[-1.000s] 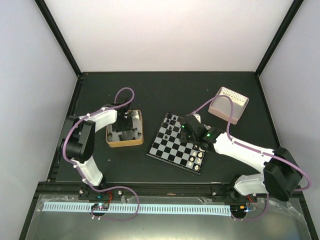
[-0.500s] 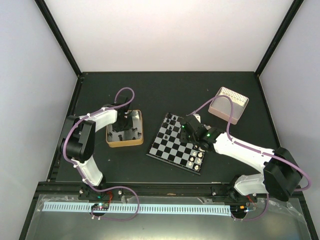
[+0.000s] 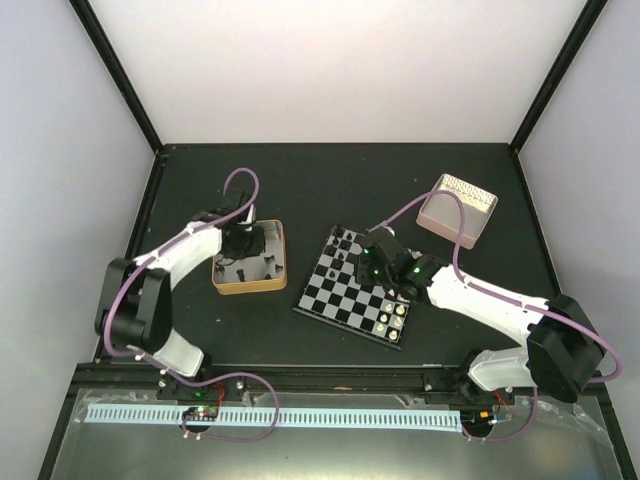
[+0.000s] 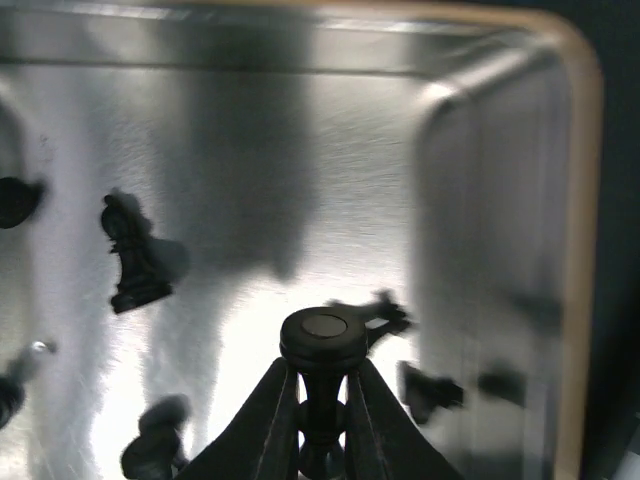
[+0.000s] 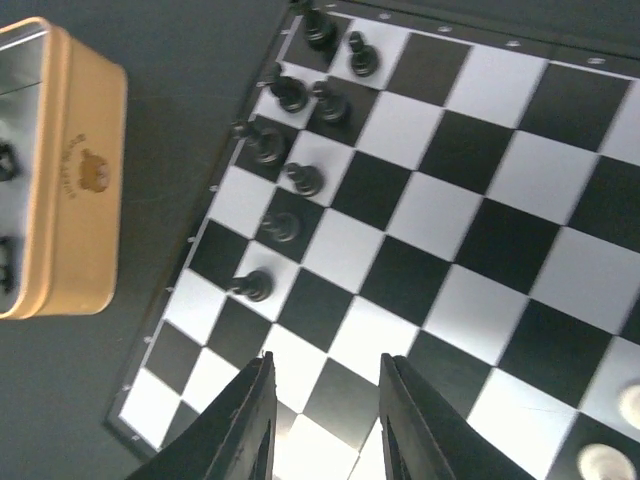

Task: Set up the chess pieces on the board
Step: Pick up the chess piece from the storage box, then place the chess piece on the chessboard.

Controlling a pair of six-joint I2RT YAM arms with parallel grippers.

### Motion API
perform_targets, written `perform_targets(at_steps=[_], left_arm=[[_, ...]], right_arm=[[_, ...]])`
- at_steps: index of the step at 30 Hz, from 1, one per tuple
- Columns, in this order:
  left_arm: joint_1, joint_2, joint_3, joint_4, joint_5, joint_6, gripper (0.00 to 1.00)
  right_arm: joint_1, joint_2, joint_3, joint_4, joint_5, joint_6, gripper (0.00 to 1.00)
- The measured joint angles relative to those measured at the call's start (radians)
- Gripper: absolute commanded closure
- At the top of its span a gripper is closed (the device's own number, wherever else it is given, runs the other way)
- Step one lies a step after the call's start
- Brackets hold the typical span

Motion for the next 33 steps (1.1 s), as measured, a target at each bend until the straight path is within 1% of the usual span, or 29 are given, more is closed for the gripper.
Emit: perform_targets(at_steps=[3,8,9,11,14,16,20,25,28,33], left_arm=[[0.000,-0.100,-0.012,0.020,0.102,0.001,0.94],[-0.022,-0.225,-0.055,0.115,0.362,0.016,0.94],[-0.036,-0.242,-0.063,0.143,0.416,0.021,0.94],[-0.073,-0.275,-0.083,0.202,0.513,0.031,0.94],[-0.131,-0.329,-0.111,0.297,0.629,0.039,0.94],[-0.169,-0.357,-0.116,0.366,0.694,0.040,0.94],[-0.227,-0.361,-0.116,0.466,0.782,0.043,0.94],[-0.266,-0.342,-0.116,0.516,0.831,0.046,0.94],[-0.278,-0.337,-0.116,0.533,0.842,0.047,0.94],[-0.285,-0.337,-0.116,0.544,0.850,0.054,0.94]], right_arm=[[-0.001,-0.003,0.000,0.037,-0.051,-0.019,0.66],[-0.023,-0.039,0.025,0.095,-0.185,-0.050,0.60],[-0.034,-0.049,0.036,0.105,-0.214,-0.052,0.55],[-0.060,-0.076,0.058,0.134,-0.274,-0.050,0.50],[-0.109,-0.117,0.069,0.178,-0.356,-0.026,0.46],[-0.131,-0.135,0.069,0.199,-0.399,-0.006,0.45],[-0.140,-0.141,0.092,0.209,-0.471,0.020,0.46],[-0.139,-0.141,0.116,0.214,-0.535,0.039,0.49],[-0.139,-0.141,0.116,0.213,-0.570,0.045,0.53],[-0.139,-0.134,0.116,0.216,-0.629,0.059,0.63]])
